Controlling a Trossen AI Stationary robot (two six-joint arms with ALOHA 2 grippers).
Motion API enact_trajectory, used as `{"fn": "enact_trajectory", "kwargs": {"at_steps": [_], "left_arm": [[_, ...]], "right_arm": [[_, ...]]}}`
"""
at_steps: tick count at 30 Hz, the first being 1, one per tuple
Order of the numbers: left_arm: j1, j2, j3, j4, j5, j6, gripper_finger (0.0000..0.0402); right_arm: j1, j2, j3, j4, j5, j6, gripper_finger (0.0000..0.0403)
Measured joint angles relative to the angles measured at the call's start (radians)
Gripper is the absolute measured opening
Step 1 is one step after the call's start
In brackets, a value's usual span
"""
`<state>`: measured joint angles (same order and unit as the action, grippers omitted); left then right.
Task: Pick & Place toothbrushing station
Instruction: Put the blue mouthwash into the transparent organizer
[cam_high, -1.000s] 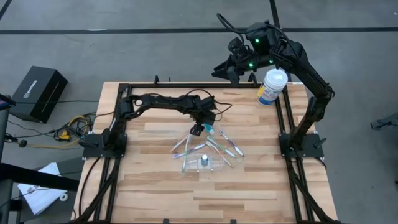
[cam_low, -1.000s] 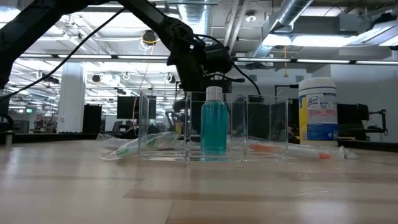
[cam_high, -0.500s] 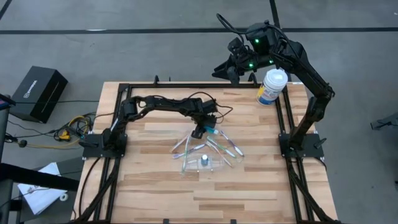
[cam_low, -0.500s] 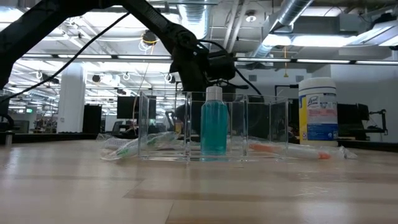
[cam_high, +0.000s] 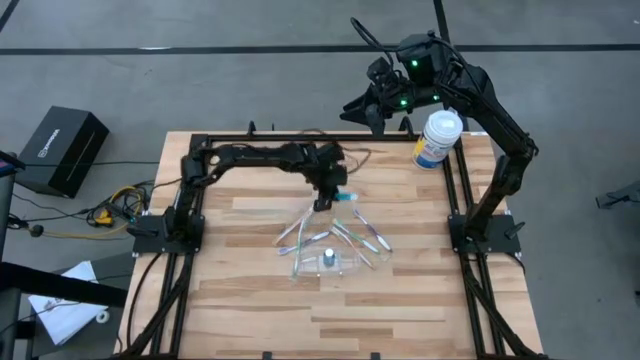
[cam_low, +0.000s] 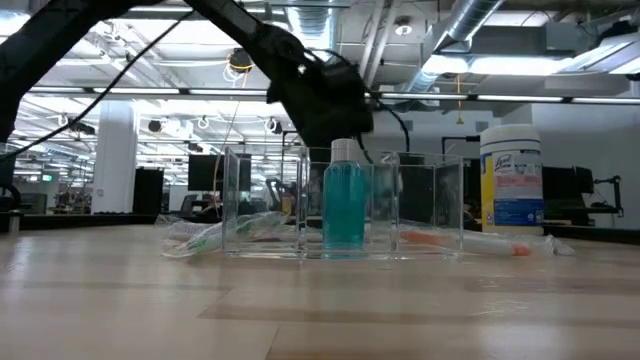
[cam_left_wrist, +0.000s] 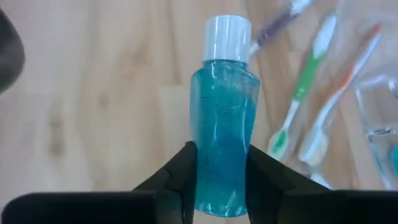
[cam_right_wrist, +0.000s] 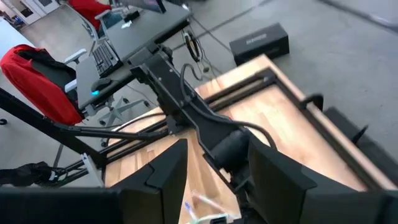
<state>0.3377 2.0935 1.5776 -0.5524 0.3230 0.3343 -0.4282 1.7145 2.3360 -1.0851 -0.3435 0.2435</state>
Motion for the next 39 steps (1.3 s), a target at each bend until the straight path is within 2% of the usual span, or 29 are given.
{"fn": "enact_trajectory", "kwargs": {"at_steps": [4, 14, 22, 27, 32, 39], "left_arm": [[0.049, -0.062, -0.003, -0.009, -0.001, -0.052, 0.0076], [0.210, -0.301, 0.001, -0.005, 0.054, -0.147, 0.0082], [0.311, -0.478, 0.001, -0.016, 0.186, -0.189, 0.0082], [0.312, -0.555, 0.001, -0.052, 0.218, -0.212, 0.0082], [0.263, -0.580, 0.003, -0.139, 0.236, -0.220, 0.0082], [0.176, -0.582, 0.003, -0.149, 0.236, -0.238, 0.0082]], "right_arm": [[0.000, 0.000, 0.000, 0.045, 0.000, -0.030, 0.0161], [0.000, 0.000, 0.000, 0.079, 0.000, -0.110, 0.0161], [-0.006, 0.000, 0.000, 0.065, 0.000, -0.196, 0.0161], [-0.018, 0.002, 0.000, 0.050, 0.000, -0.221, 0.0161], [-0.020, 0.030, 0.000, 0.007, -0.003, -0.265, 0.0161], [-0.010, 0.082, -0.001, -0.049, -0.102, -0.306, 0.0161]]}}
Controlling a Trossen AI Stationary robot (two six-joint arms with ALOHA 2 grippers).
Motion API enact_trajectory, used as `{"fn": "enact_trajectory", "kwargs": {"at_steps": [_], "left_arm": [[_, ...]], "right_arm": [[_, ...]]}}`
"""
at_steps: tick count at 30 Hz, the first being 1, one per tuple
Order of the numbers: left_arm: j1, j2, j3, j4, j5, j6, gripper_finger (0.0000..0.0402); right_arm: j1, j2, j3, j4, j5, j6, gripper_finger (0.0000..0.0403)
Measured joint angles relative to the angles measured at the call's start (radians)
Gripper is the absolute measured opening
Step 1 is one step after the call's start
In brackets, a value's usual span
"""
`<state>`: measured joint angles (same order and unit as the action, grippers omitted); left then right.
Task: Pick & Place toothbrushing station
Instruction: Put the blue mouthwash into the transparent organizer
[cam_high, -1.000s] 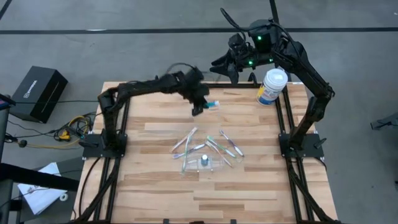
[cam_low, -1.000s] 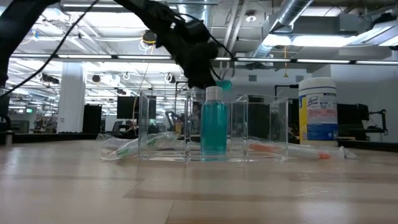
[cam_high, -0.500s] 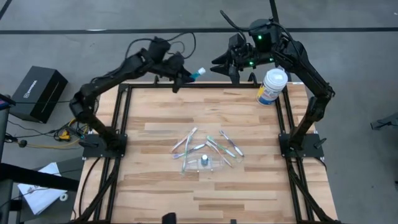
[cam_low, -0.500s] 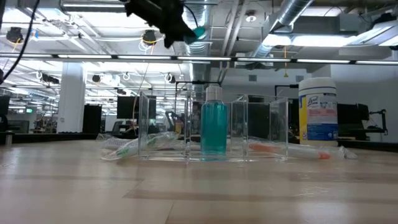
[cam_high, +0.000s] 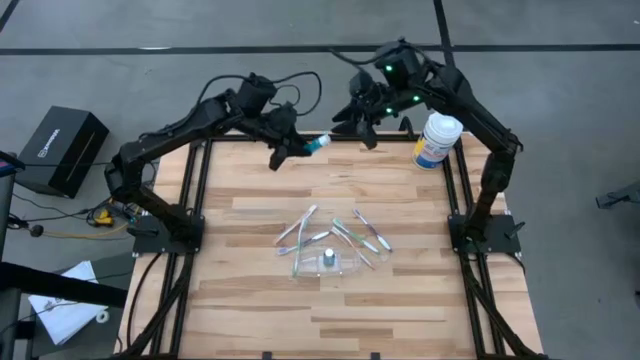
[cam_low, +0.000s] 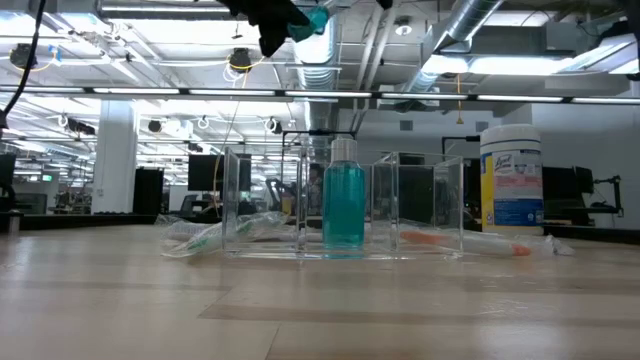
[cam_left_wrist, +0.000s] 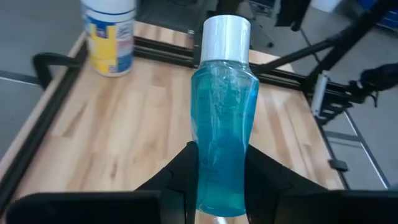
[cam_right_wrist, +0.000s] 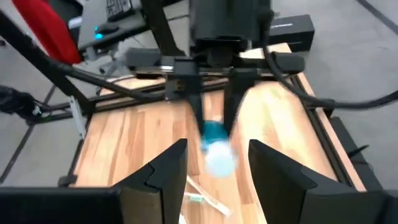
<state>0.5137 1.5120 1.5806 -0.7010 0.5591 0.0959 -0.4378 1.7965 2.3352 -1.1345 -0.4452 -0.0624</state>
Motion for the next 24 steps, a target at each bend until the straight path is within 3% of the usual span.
{"fn": "enact_trajectory", "kwargs": {"at_steps": [8, 24], "left_arm": [[-0.016, 0.000, 0.011, 0.011, 0.086, -0.052, 0.0082], [-0.012, -0.001, 0.063, 0.054, 0.094, -0.082, 0.0082]], "right_arm": [[0.027, 0.011, 0.000, -0.023, -0.007, -0.060, 0.0161], [0.039, 0.009, 0.001, -0.030, -0.025, -0.079, 0.0161]]}}
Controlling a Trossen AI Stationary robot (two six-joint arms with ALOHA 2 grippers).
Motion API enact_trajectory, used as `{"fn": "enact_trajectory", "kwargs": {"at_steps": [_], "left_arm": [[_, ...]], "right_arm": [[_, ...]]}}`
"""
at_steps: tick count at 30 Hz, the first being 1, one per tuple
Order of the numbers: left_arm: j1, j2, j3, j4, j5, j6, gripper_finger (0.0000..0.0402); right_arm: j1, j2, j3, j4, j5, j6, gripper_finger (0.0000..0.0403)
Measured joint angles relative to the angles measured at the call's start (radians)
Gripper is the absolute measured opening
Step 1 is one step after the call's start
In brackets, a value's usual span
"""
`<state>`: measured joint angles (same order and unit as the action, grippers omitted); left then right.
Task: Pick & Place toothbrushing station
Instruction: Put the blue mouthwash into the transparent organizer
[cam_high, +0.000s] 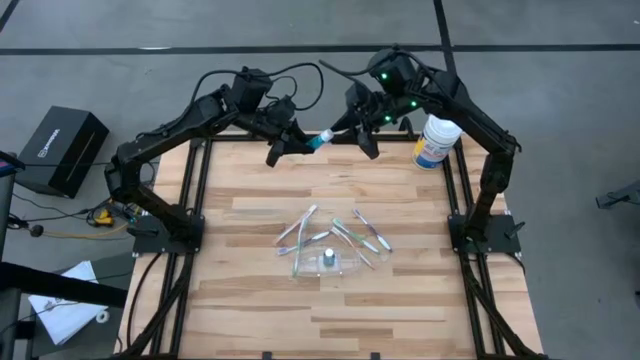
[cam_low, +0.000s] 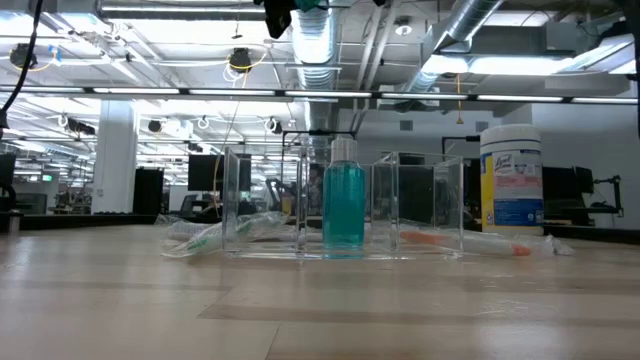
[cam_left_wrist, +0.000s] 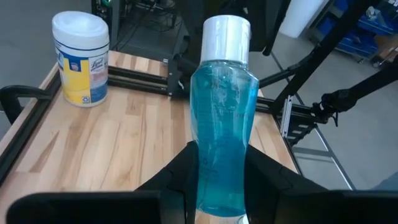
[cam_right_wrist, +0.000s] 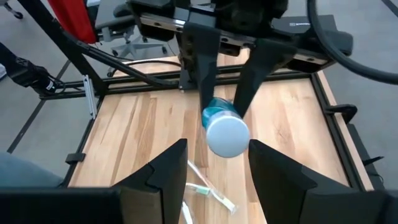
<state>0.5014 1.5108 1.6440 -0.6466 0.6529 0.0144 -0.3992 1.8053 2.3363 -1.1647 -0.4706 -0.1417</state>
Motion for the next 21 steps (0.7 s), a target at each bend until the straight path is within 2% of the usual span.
{"fn": "enact_trajectory", "kwargs": {"at_steps": [21], "left_arm": [[0.000, 0.001, 0.000, 0.073, 0.008, -0.021, 0.0082]], "right_arm": [[0.000, 0.000, 0.000, 0.055, -0.028, 0.020, 0.0161]]}}
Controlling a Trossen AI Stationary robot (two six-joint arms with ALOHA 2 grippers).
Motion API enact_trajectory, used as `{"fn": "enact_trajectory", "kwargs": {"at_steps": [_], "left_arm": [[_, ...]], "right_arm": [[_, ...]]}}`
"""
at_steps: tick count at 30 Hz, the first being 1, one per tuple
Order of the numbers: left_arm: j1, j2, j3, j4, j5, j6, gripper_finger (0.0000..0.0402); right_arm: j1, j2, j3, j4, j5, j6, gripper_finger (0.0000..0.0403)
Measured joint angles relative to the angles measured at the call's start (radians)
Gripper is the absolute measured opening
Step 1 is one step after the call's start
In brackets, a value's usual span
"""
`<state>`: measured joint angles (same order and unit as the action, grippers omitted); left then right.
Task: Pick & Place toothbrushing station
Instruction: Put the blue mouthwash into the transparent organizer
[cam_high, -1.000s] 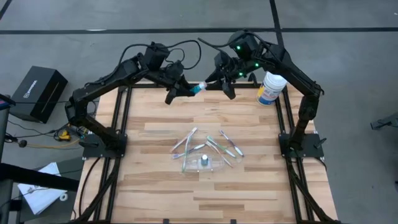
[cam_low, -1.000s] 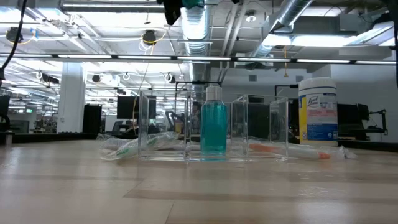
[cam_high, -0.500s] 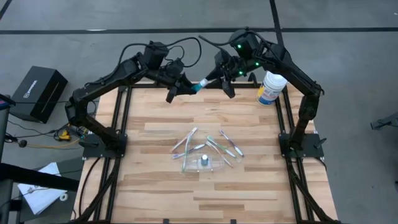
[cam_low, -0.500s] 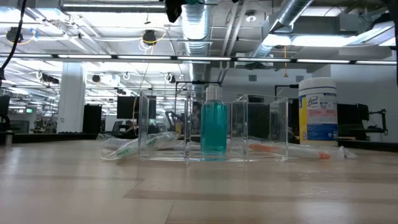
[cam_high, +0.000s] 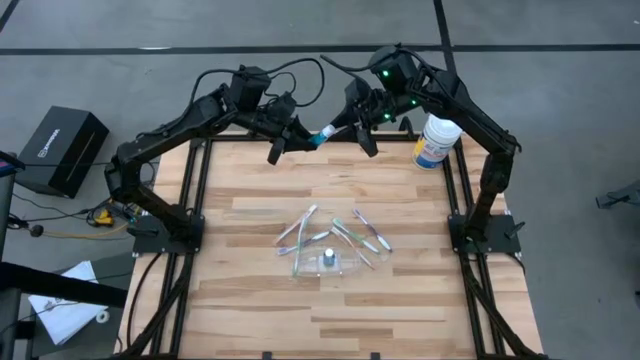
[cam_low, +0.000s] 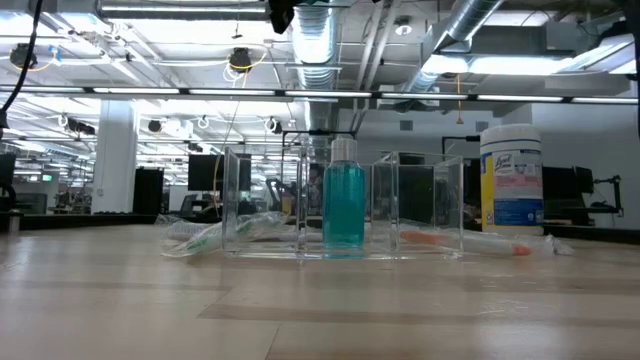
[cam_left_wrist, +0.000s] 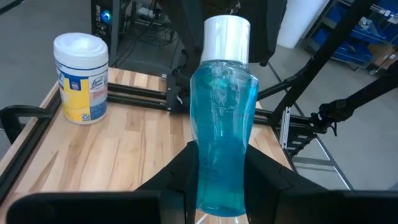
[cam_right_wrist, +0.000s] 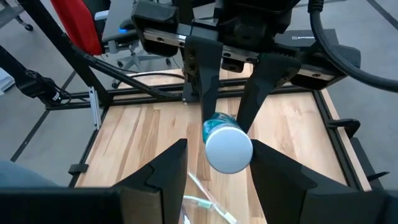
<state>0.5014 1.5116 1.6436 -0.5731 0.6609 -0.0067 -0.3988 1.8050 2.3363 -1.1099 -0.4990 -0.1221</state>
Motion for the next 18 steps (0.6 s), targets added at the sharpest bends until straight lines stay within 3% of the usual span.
{"fn": "enact_trajectory", "kwargs": {"at_steps": [18], "left_arm": [[-0.005, 0.011, -0.002, 0.017, -0.001, 0.002, 0.0082]], "right_arm": [[0.000, -0.001, 0.000, 0.022, -0.008, 0.034, 0.0161]]}}
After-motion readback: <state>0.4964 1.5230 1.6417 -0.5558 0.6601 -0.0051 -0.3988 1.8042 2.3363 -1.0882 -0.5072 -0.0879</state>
